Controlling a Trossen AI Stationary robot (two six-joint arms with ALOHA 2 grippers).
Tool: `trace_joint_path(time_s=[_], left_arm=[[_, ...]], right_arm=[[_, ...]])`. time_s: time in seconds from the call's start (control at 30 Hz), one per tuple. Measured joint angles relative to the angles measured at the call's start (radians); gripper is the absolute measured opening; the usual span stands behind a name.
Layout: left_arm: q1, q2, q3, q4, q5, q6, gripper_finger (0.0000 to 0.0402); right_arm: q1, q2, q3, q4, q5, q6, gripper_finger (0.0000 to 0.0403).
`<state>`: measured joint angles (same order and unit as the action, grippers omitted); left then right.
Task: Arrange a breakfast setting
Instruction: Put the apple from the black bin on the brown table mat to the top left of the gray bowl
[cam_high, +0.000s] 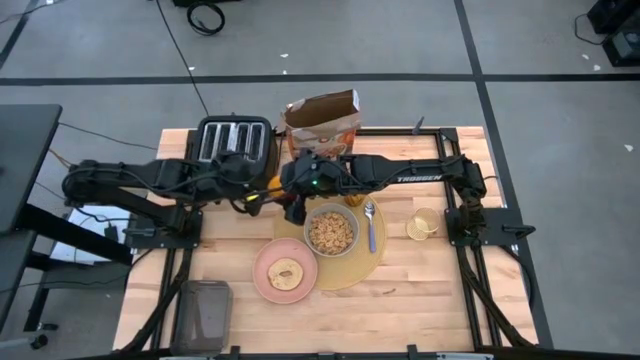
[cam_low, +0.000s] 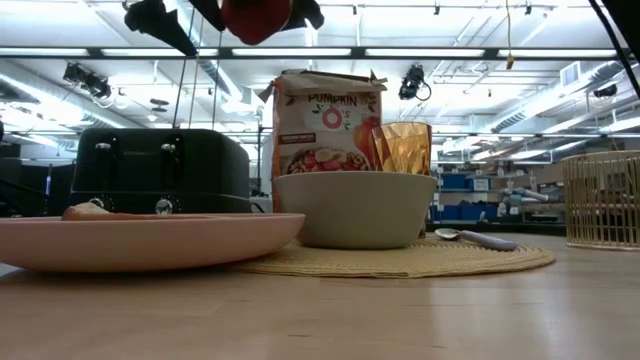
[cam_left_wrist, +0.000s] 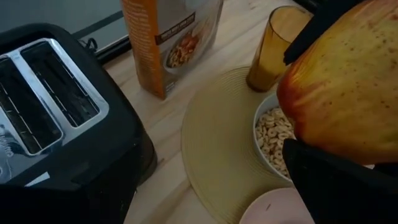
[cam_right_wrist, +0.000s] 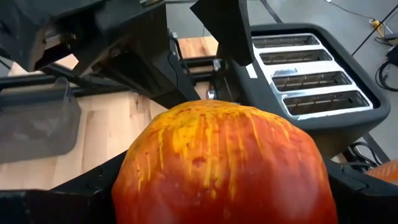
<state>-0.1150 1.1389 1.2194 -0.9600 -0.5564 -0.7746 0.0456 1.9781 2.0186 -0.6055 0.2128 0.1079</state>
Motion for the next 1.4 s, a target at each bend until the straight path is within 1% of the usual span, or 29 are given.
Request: trace_joint_path(time_s=[0.13, 0.23, 0.37, 0.47, 0.63, 0.9, 0.97, 1.07, 1.23, 1.4], left_arm=[[0.000, 0.010, 0.000, -0.014, 0.010, -0.013, 0.0389], [-0.001, -0.024, 0.000, -0.038, 0.012, -0.057, 0.0390], [0.000, -0.082, 0.002, 0.002, -0.015, -0.075, 0.0390], [0.000, -0.079, 0.000, 0.018, -0.028, -0.075, 0.0390], [-0.001, -0.042, 0.001, 0.057, -0.028, -0.072, 0.0390], [-0.003, 0.004, 0.002, 0.058, -0.029, -0.071, 0.0389], [-0.003, 0.004, 0.002, 0.056, -0.028, -0.071, 0.0389], [-0.003, 0.011, 0.000, 0.063, -0.011, -0.070, 0.0390], [-0.004, 0.007, 0.000, 0.061, -0.010, -0.065, 0.0390], [-0.003, 0.008, 0.000, 0.069, -0.014, -0.066, 0.0390]], right_arm=[[0.000, 0.000, 0.000, -0.044, -0.007, -0.006, 0.0334], [0.000, 0.000, 0.004, -0.097, -0.011, -0.014, 0.0334], [0.001, 0.002, 0.004, -0.135, -0.004, -0.048, 0.0334], [0.001, 0.002, 0.004, -0.120, 0.018, -0.055, 0.0334], [0.000, 0.002, 0.004, -0.070, 0.009, -0.063, 0.0334], [0.000, 0.001, 0.000, -0.069, 0.009, -0.070, 0.0334], [0.000, 0.001, 0.000, -0.066, 0.004, -0.080, 0.0341], [0.000, -0.007, 0.006, -0.005, -0.004, -0.086, 0.0349], [0.000, -0.008, 0.006, -0.001, -0.024, -0.093, 0.0331], [-0.001, -0.008, 0.005, -0.013, -0.026, -0.093, 0.0331]])
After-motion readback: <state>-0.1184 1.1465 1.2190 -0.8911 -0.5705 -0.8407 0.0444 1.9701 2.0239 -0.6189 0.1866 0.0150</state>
